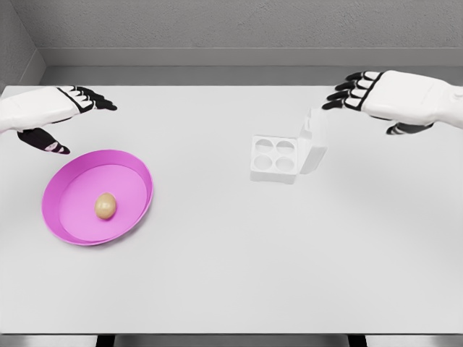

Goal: Pack egg into the box and close the box lid

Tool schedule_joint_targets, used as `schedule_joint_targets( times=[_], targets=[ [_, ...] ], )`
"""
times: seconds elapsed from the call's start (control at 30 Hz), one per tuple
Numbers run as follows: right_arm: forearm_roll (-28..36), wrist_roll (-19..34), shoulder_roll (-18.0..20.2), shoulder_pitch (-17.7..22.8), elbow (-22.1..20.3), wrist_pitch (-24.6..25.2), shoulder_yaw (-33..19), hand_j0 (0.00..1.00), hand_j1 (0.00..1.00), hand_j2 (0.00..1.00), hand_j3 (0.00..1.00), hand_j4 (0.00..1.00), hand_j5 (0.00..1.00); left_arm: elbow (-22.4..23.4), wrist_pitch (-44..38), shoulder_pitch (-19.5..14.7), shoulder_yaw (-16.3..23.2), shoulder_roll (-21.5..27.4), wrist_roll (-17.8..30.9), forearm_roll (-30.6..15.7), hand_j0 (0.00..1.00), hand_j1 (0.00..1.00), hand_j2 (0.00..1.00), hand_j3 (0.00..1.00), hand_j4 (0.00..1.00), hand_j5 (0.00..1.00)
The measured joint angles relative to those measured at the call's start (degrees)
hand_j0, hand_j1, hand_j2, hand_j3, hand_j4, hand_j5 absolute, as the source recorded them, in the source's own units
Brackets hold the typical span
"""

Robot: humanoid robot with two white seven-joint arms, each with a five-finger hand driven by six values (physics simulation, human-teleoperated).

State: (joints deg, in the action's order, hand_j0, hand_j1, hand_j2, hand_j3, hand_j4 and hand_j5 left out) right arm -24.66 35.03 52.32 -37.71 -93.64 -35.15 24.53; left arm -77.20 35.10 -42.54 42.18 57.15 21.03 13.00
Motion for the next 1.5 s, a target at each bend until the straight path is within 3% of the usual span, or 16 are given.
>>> schedule_joint_targets(
  times=[0.1,0.3,0.43,0.7,0.8,1.07,1.5],
  targets=[
    [0.24,0.0,-0.01,0.35,0.46,-0.01,-0.78,1.0,1.0,1.0,1.0,1.0,1.0,-1.0,0.0,0.17,0.27,0.66,0.19,0.0,1.0,1.0,1.0,1.0,1.0,1.0],
    [0.37,0.01,0.49,3.52,1.43,-0.02,-1.37,1.0,1.0,1.0,1.0,1.0,1.0,-12.92,0.02,0.53,6.06,6.73,8.55,0.12,1.0,1.0,1.0,1.0,1.0,1.0],
    [0.4,0.0,0.55,3.08,5.5,-0.01,-2.14,1.0,1.0,1.0,1.0,1.0,1.0,-15.03,0.04,2.11,7.22,7.46,10.22,0.13,1.0,1.0,1.0,1.0,1.0,1.0],
    [0.32,0.0,1.16,3.08,7.89,-0.01,-2.82,1.0,1.0,1.0,1.0,1.0,1.0,-13.57,0.04,3.25,7.58,5.97,10.78,1.04,1.0,1.0,1.0,1.0,1.0,1.0],
    [0.32,0.0,1.31,3.16,7.87,-0.01,-2.74,1.0,1.0,1.0,1.0,1.0,1.0,-13.29,0.03,3.34,7.66,5.2,10.8,1.27,0.92,0.92,0.92,0.92,0.92,0.92],
    [0.32,0.0,1.83,4.75,7.79,0.0,-0.65,1.0,1.0,1.0,1.0,1.0,1.0,-13.01,0.02,3.69,8.11,3.94,10.8,2.5,0.88,0.88,0.88,0.88,0.88,0.88],
    [0.0,0.0,2.2,4.83,7.86,0.0,2.14,1.0,1.0,1.0,1.0,1.0,1.0,-11.01,0.02,4.13,8.03,1.9,10.81,4.64,0.87,0.87,0.87,0.87,0.87,0.87]
  ],
)
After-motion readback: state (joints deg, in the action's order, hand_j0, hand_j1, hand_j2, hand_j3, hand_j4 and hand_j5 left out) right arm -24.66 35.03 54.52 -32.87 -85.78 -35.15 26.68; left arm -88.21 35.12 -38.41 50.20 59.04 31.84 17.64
